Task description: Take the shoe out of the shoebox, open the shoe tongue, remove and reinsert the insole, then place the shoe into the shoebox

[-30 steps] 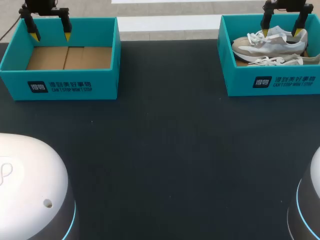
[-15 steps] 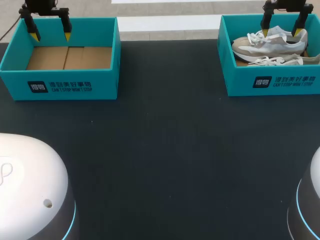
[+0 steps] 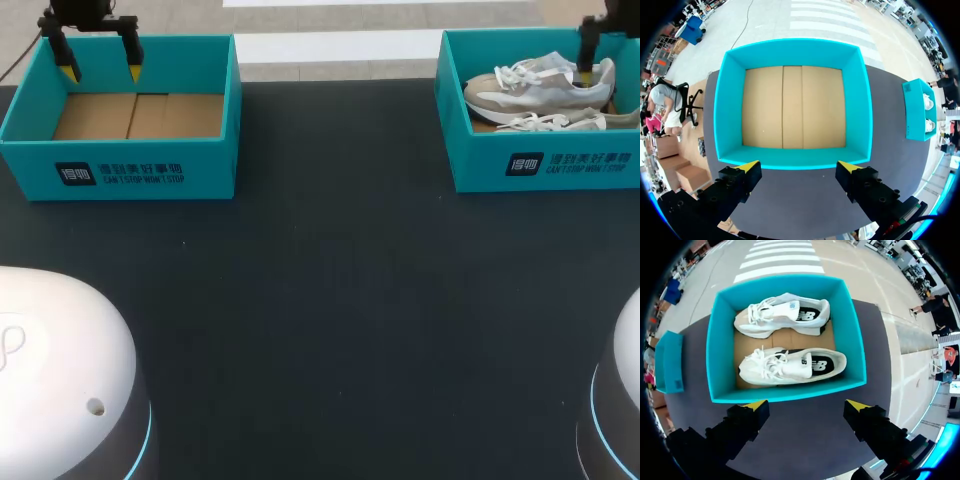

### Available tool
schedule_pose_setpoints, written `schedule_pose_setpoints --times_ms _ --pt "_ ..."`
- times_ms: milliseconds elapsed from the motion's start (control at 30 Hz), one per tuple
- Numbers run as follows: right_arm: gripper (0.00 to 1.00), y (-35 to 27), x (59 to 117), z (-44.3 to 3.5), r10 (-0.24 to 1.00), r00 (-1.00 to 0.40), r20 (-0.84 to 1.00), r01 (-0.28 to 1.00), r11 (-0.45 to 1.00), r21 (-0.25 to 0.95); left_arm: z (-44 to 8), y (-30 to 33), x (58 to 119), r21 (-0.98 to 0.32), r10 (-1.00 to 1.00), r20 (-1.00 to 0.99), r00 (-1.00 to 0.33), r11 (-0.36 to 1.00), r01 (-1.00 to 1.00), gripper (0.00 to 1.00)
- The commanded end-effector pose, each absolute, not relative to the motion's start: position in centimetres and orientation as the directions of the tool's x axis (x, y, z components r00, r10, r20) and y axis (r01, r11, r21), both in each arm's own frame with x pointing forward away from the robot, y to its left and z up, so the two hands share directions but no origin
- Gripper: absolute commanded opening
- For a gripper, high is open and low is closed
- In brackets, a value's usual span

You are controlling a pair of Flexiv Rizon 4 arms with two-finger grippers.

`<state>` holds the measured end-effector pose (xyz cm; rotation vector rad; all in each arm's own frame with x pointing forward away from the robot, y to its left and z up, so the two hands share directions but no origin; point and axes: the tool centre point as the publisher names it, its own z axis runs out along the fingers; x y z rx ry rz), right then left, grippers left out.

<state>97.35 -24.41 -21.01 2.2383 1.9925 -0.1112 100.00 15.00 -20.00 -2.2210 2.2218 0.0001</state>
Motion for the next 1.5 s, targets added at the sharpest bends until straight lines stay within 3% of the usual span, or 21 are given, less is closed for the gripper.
schedule_pose_setpoints --times_ms 33,300,400,433,500,700,833,1033,1500 --pt "1.0 -26.0 96.9 -21.8 0.983 0.114 -0.144 0.99 -0.101 0.095 -20.0 15.0 100.0 0.0 -1.0 0.0 0.0 0.0 -1.0 1.0" --pt "1.0 -28.9 99.0 -25.0 0.982 0.129 -0.141 0.988 -0.115 0.104 -20.0 15.0 100.0 0.0 -1.0 0.0 0.0 0.0 -1.0 1.0" --pt "0.71 -29.6 99.8 -26.1 0.976 0.153 -0.156 0.985 -0.138 0.105 -20.0 15.0 100.0 0.0 -1.0 0.0 0.0 0.0 -1.0 1.0" --pt "0.48 -29.9 100.0 -26.4 0.977 0.154 -0.147 0.985 -0.14 0.105 -20.0 15.0 100.0 0.0 -1.0 0.0 0.0 0.0 -1.0 1.0" --pt "0.36 -30.5 100.5 -27.1 0.977 0.152 -0.149 0.985 -0.137 0.104 -20.0 15.0 100.0 0.0 -1.0 0.0 0.0 0.0 -1.0 1.0" --pt "0.36 -31.8 101.6 -28.1 0.978 0.143 -0.149 0.986 -0.128 0.107 -20.0 15.0 100.0 0.0 -1.0 0.0 0.0 0.0 -1.0 1.0" --pt "0.17 -32.8 101.9 -29.1 0.975 0.162 -0.15 0.984 -0.148 0.1 -20.0 15.0 100.0 0.0 -1.0 0.0 0.0 0.0 -1.0 1.0" --pt "0.34 -33.7 102.1 -30.1 0.977 0.158 -0.142 0.984 -0.144 0.105 -20.0 15.0 100.0 0.0 -1.0 0.0 0.0 0.0 -1.0 1.0" --pt "0.32 -34.6 102.5 -33.2 0.981 0.154 -0.117 0.986 -0.144 0.087 -20.0 15.0 100.0 0.0 -1.0 0.0 0.0 0.0 -1.0 1.0"
